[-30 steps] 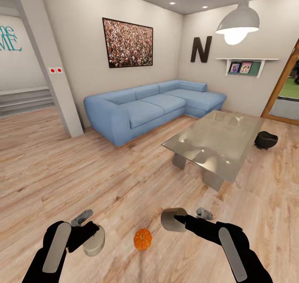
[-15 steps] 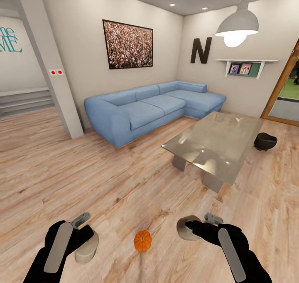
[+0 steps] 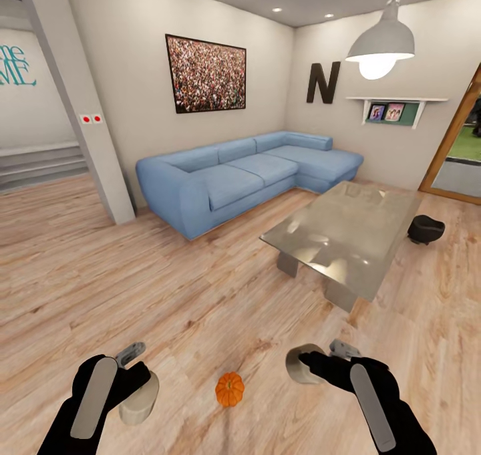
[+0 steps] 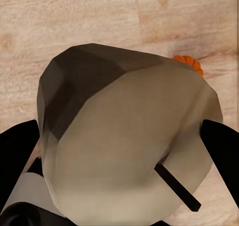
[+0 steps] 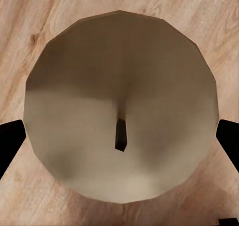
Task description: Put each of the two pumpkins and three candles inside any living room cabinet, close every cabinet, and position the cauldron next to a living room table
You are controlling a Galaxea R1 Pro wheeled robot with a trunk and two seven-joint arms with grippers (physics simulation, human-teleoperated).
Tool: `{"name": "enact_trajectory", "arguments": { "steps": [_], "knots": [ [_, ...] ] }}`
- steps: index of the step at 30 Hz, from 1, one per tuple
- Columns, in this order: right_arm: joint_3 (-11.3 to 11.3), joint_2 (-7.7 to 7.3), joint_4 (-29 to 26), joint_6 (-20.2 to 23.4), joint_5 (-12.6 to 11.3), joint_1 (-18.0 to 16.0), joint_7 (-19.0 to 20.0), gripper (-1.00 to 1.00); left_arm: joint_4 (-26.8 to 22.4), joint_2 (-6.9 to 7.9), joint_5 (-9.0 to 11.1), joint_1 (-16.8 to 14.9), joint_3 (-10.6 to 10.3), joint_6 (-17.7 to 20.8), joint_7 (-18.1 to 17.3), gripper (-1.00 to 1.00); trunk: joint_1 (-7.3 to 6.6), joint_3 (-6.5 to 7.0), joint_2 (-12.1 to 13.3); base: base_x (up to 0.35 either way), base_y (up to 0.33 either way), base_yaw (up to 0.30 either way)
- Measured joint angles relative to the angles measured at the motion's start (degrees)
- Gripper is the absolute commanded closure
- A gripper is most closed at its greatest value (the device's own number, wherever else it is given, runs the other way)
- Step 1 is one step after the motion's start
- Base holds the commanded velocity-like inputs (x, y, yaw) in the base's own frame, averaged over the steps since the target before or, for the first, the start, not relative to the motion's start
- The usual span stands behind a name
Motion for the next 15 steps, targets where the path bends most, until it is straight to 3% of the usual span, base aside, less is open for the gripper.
{"name": "enact_trajectory", "arguments": {
  "steps": [8,15],
  "knots": [
    [-0.05,1.79,-0.96,1.31,-0.02,0.00,0.10,1.00,-0.09,-0.08,0.19,0.00,-0.07,-0.07,-0.26,1.00,0.01,0.00,0.00,-0.025,0.000,-0.015],
    [-0.15,2.09,-0.99,1.45,0.18,0.02,0.10,1.00,-0.07,-0.10,0.26,-0.01,-0.10,-0.01,-0.28,1.00,0.04,0.00,0.01,-0.283,0.000,-0.244]
  ]
}}
